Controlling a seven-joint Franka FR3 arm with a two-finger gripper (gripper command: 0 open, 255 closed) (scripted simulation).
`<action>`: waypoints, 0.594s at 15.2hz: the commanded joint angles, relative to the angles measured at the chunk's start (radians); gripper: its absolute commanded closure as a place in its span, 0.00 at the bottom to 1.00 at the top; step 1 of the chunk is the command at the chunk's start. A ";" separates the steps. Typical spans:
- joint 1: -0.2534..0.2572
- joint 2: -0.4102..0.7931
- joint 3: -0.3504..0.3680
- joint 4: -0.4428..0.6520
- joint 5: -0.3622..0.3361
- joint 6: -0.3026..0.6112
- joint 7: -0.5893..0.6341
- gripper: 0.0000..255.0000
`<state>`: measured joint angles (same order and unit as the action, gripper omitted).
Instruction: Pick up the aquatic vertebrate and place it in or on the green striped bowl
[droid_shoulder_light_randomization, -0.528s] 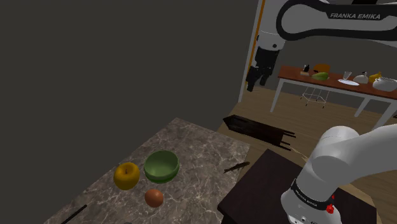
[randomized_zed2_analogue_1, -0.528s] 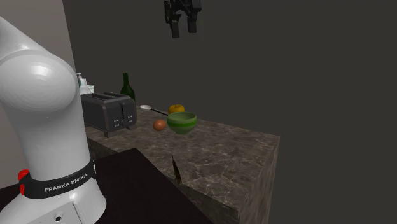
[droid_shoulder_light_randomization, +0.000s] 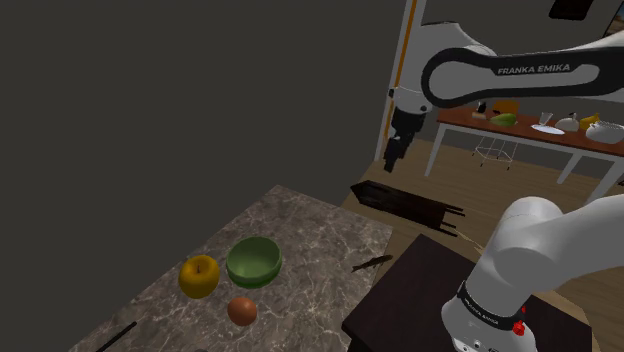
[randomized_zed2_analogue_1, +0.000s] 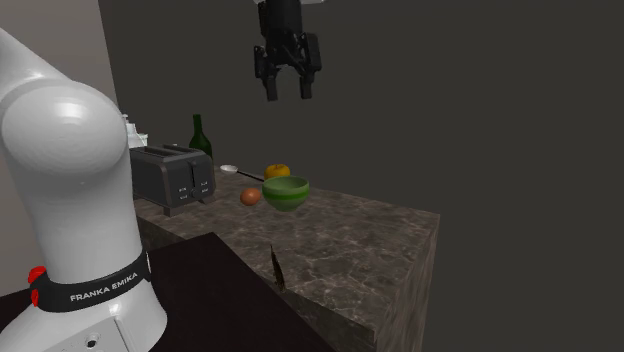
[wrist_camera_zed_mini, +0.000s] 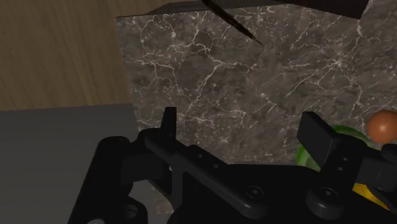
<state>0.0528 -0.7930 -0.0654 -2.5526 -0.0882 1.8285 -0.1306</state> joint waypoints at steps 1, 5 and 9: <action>0.025 0.006 -0.011 -0.064 -0.009 0.066 -0.059 0.00; 0.067 0.032 -0.045 -0.179 -0.037 0.197 -0.180 0.00; 0.103 0.086 -0.084 -0.280 -0.072 0.341 -0.302 0.00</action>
<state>0.1436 -0.7268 -0.1418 -2.8153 -0.1529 2.1324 -0.4013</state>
